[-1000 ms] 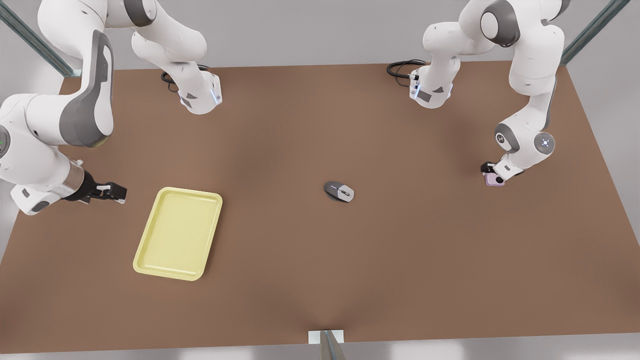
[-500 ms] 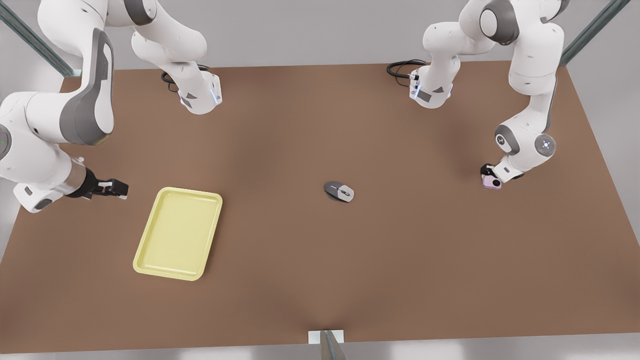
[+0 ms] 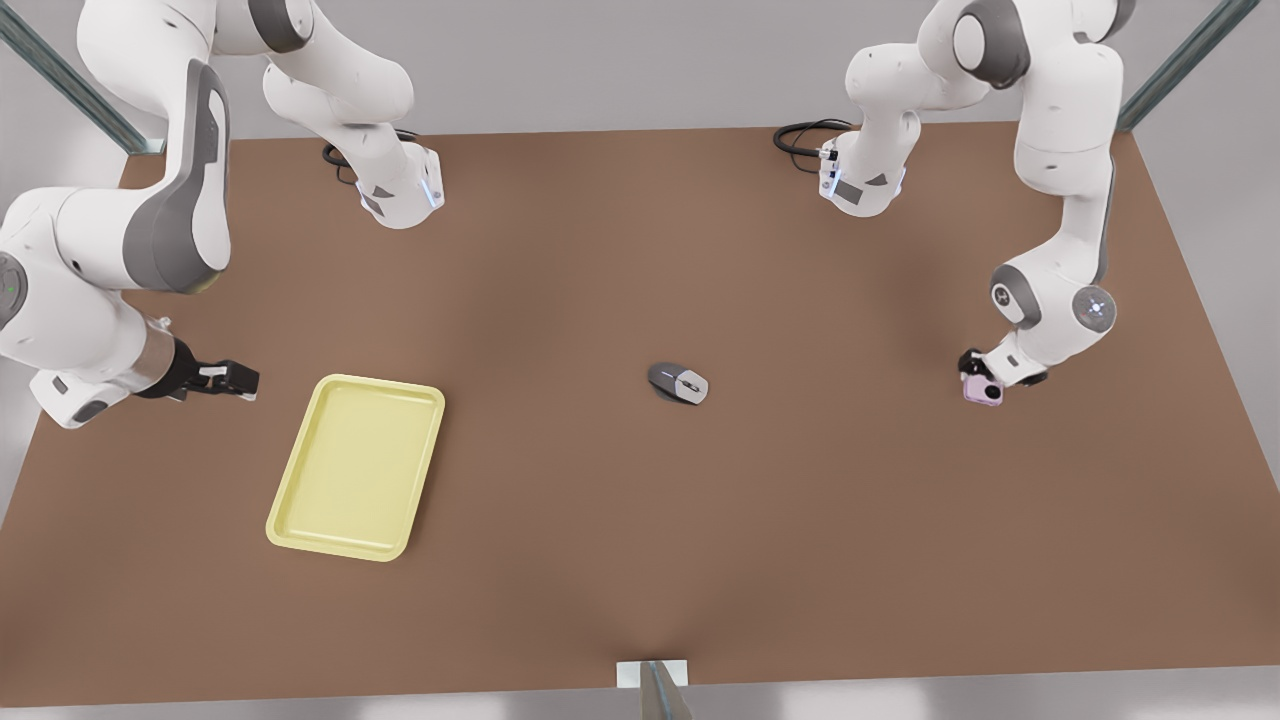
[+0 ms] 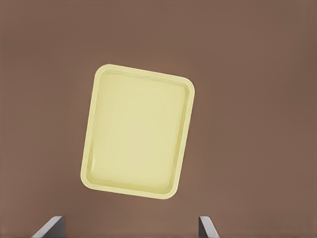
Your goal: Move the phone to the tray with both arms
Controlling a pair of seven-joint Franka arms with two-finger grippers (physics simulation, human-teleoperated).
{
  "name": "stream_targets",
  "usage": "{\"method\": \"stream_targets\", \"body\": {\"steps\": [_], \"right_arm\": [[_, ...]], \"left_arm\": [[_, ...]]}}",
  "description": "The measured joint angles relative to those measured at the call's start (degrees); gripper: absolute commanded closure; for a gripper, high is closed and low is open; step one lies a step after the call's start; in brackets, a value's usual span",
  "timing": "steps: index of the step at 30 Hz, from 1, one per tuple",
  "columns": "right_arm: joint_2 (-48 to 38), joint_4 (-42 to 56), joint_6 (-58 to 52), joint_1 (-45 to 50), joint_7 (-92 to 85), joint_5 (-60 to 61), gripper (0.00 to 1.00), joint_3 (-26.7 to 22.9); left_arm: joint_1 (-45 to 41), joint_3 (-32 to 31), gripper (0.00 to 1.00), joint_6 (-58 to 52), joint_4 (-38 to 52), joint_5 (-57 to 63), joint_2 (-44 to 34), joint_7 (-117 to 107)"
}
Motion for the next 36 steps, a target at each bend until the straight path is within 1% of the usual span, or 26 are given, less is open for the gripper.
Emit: {"method": "stream_targets", "body": {"steps": [2, 3, 7, 8, 9, 11, 12, 13, 16, 17, 19, 22, 24, 28, 29, 30, 31, 36], "right_arm": [[-0.2, -0.1, 0.0, 0.1, 0.0, 0.2, 0.00, 0.1], [-0.2, 0.2, 0.0, 0.4, 0.1, 0.4, 0.00, 0.2], [0.1, 0.4, 0.0, 0.4, 0.2, 0.9, 0.00, 0.3], [0.2, 0.6, 0.0, 0.4, 0.2, 1.0, 0.00, 0.2], [0.3, 0.9, 0.1, 0.5, 0.2, 1.1, 0.00, 0.3], [0.5, 1.3, 0.1, 0.7, 0.2, 1.1, 0.00, 0.4], [0.5, 1.4, 0.1, 0.7, 0.2, 1.1, 0.00, 0.4], [0.6, 1.5, 0.1, 0.7, 0.3, 1.1, 0.00, 0.4], [0.7, 1.5, 0.2, 0.6, 0.3, 1.1, 0.00, 0.4], [0.7, 1.5, 0.2, 0.6, 0.3, 1.1, 0.00, 0.4], [0.7, 1.5, 0.3, 0.7, 0.3, 1.0, 0.00, 0.4], [0.8, 1.9, 0.3, 0.5, 0.3, 1.0, 0.00, 0.4], [0.9, 2.0, 0.3, 0.4, 0.3, 0.8, 0.00, 0.5], [0.7, -0.7, 1.6, 0.5, 0.2, 0.3, 0.00, 0.3], [0.6, -1.2, 2.0, 0.6, 0.2, 0.3, 0.00, 0.3], [0.7, -1.4, 2.2, 0.6, 0.2, 0.3, 0.00, 0.3], [0.7, -1.5, 2.5, 0.6, 0.3, 0.3, 0.00, 0.3], [0.8, -1.5, 3.2, 0.7, 0.3, 0.4, 0.00, 0.4]], "left_arm": [[-1.6, -2.2, 0.21, -2.1, 3.2, -0.4, -0.1, -0.7], [-3.9, -2.5, 0.21, -3.6, 5.3, -0.5, -0.1, -1.5], [-18.7, -2.9, 0.21, -10.4, 11.5, -0.8, -1.1, -7.3], [-22.9, -3.0, 0.21, -12.2, 13.7, -0.8, -0.8, -9.4], [-27.0, -3.0, 0.21, -14.4, 17.7, -0.8, 0.7, -11.8], [-34.0, -3.3, 0.21, -19.3, 29.2, -0.8, 6.5, -17.3], [-36.0, -4.6, 0.21, -22.0, 37.5, -0.8, 11.3, -20.3], [-37.0, -6.5, 0.21, -24.8, 46.1, -0.9, 16.3, -23.5], [-38.1, -13.1, 0.21, -30.6, 67.8, -1.2, 29.3, -33.9], [-38.4, -14.7, 0.21, -31.2, 71.9, -1.2, 32.0, -37.4], [-39.4, -16.0, 0.21, -31.0, 75.2, -1.2, 35.1, -44.0], [-41.7, -16.1, 0.21, -28.8, 77.7, -1.0, 39.3, -52.8], [-42.8, -15.9, 0.21, -26.3, 78.3, 0.4, 41.9, -57.8], [-44.3, -15.9, 0.20, -21.2, 79.0, 2.9, 45.4, -66.0], [-44.6, -15.8, 0.19, -20.1, 79.1, 3.3, 45.9, -67.8], [-44.7, -15.8, 0.04, -19.3, 79.1, 3.5, 46.2, -69.5], [-44.8, -15.8, 0.00, -18.5, 79.3, 3.7, 46.4, -71.0], [-44.7, -15.4, 0.00, -17.4, 79.9, 4.2, 45.2, -77.8]]}}
